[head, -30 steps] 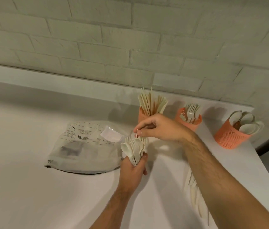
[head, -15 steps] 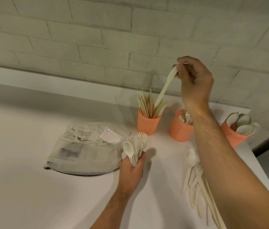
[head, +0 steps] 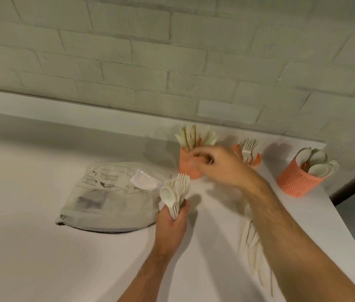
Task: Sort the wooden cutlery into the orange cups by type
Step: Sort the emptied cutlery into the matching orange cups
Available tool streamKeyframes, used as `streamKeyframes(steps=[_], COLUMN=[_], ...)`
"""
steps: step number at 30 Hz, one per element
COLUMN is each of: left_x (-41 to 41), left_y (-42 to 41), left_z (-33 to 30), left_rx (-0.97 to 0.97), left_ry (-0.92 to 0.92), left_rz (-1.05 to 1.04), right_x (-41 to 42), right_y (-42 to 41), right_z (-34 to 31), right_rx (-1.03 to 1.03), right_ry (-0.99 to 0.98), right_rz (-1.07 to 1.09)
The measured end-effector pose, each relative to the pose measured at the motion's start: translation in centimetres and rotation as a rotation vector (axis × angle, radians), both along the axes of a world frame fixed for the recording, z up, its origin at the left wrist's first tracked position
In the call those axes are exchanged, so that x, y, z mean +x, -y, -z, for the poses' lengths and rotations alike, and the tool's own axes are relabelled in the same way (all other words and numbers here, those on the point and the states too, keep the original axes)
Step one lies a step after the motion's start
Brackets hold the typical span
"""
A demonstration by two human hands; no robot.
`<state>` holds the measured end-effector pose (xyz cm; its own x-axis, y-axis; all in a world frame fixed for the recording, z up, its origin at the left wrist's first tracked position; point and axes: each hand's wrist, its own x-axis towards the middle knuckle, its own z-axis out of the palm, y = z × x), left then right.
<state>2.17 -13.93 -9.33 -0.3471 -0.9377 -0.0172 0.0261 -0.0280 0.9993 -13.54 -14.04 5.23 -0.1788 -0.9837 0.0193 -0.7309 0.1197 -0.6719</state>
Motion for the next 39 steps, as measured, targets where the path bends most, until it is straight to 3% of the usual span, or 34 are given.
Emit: streamKeyframes(steps=[2, 10, 19, 28, 39], left_x=[0.0, 0.2, 1.4, 1.6, 0.3], left_y=[0.1, -0.4, 0.3, 0.0, -0.6], left_z=[0.0, -0.4, -0.2, -0.5, -1.0], left_rx=[-0.044, -0.046, -0.017, -0.023, 0.018], left_ry=[0.004, -0.014, 0.052, 0.117, 0.005], left_rz=[-0.003, 0.035, 0.223, 0.256, 0.166], right_x=[1.2, 2.1, 1.6, 1.6, 0.0], right_y=[-1.0, -2.2, -2.6, -2.5, -4.6], right_z=[0.9, 2.5, 2.3, 3.4, 6.1], right_rx=[0.106, -0.046, 0.009, -0.126, -0.14], right_ry=[-0.014, 0.057, -0.058, 0.096, 0.406], right_rz=[-0.081, 0.097, -0.109, 0.051, 0.3])
